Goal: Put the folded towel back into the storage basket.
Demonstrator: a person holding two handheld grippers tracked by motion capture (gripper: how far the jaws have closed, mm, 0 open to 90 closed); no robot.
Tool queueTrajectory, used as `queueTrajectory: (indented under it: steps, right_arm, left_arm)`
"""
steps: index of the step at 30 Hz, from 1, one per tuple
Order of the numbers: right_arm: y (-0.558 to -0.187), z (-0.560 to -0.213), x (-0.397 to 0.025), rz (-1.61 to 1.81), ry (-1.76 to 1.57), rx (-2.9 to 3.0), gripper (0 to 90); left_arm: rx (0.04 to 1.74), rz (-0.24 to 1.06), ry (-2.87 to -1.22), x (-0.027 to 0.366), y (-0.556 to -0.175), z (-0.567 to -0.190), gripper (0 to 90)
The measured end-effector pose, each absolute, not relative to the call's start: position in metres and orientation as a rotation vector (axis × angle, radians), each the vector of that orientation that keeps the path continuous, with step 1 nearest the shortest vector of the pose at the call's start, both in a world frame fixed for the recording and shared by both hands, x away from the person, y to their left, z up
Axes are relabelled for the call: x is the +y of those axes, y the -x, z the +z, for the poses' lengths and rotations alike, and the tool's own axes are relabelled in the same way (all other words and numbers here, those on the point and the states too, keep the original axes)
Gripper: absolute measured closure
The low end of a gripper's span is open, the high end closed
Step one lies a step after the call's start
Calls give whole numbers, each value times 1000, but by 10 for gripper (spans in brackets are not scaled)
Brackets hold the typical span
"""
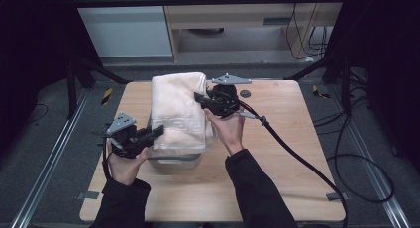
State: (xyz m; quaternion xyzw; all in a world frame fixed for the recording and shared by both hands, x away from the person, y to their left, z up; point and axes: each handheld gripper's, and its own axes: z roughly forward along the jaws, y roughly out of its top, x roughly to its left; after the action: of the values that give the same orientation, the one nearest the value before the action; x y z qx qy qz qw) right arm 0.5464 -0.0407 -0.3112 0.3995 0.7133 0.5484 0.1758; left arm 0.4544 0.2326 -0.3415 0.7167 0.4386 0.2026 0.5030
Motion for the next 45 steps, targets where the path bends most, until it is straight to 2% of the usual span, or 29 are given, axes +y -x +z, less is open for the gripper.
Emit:
queueTrajectory:
  steps: [22,45]
  right_arm:
    - [-565,-320,-1,1530,-1127,2032,667]
    - [-577,-365,15,1441,-1201,2076,661]
  left_arm:
    - [1144,530,-1723,261,-469,-351,750]
    - [1211,526,-1831,265,-485,-380,750]
